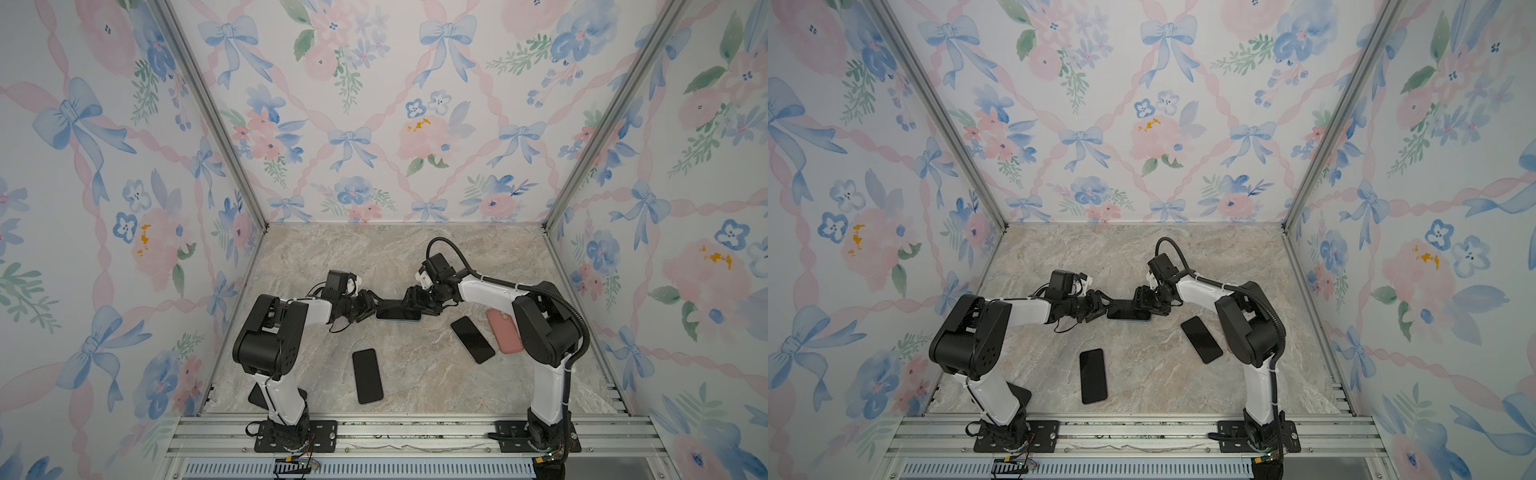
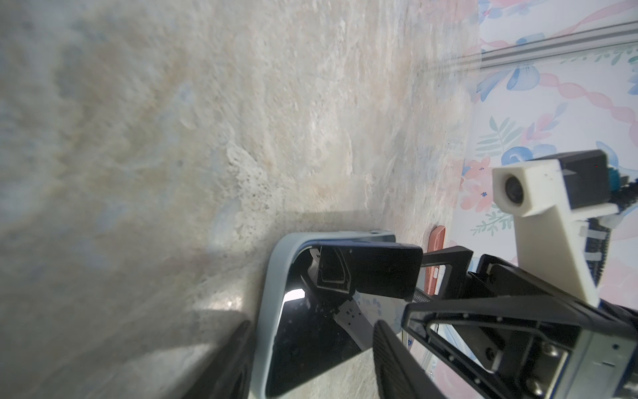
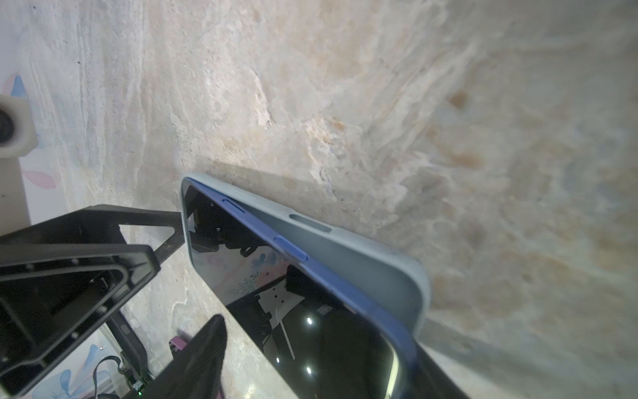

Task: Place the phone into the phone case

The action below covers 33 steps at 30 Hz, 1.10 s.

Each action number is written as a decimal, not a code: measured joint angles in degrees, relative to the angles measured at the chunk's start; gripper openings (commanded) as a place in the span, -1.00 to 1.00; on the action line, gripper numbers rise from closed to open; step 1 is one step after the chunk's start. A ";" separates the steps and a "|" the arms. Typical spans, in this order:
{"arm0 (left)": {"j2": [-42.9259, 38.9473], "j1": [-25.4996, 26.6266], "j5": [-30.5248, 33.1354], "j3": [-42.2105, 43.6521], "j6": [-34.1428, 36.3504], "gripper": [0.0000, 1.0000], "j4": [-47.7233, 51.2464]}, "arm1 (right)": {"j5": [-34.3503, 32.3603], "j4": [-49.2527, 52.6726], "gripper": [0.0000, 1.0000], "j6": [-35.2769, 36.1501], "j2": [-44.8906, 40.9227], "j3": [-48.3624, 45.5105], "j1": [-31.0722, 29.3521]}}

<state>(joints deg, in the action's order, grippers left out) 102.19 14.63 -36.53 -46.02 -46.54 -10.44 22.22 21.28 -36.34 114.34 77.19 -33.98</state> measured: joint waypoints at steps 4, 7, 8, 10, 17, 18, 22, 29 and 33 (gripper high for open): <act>-0.04 0.00 -0.20 0.11 0.37 0.13 0.22 | -1.36 1.73 0.61 1.33 -0.76 0.57 -0.42; -0.04 0.00 -0.17 0.11 1.09 0.13 0.52 | -2.82 2.73 0.64 2.32 -1.14 1.03 -0.61; -0.13 0.00 -0.13 0.07 1.36 0.11 0.76 | -3.48 3.10 0.64 2.56 -1.31 1.07 -0.68; -0.39 0.00 0.20 0.04 1.97 0.08 1.77 | -4.68 3.93 0.63 3.19 -1.53 1.14 -0.76; -1.03 0.00 1.55 -0.31 4.61 -0.10 5.01 | -8.83 6.45 0.37 5.38 -2.27 1.14 -1.97; -1.07 0.00 1.73 -0.37 5.03 -0.15 5.62 | -9.60 6.88 0.34 5.66 -2.86 1.14 -2.23; -1.14 0.17 2.71 -0.87 6.43 -0.34 7.89 | -12.07 7.56 0.27 6.82 -6.25 0.44 -3.28; -1.11 0.74 3.76 -1.49 6.99 -0.54 10.64 | -12.92 7.15 0.16 7.30 -8.61 -2.58 -4.42; -1.11 0.76 4.13 -1.51 6.95 -0.55 10.99 | -14.14 7.69 0.07 8.15 -8.59 -2.75 -4.44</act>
<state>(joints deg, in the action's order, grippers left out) 101.08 15.40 -32.40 -47.53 -39.59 0.56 8.08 28.97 -28.18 105.75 74.43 -38.41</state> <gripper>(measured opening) 0.226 0.557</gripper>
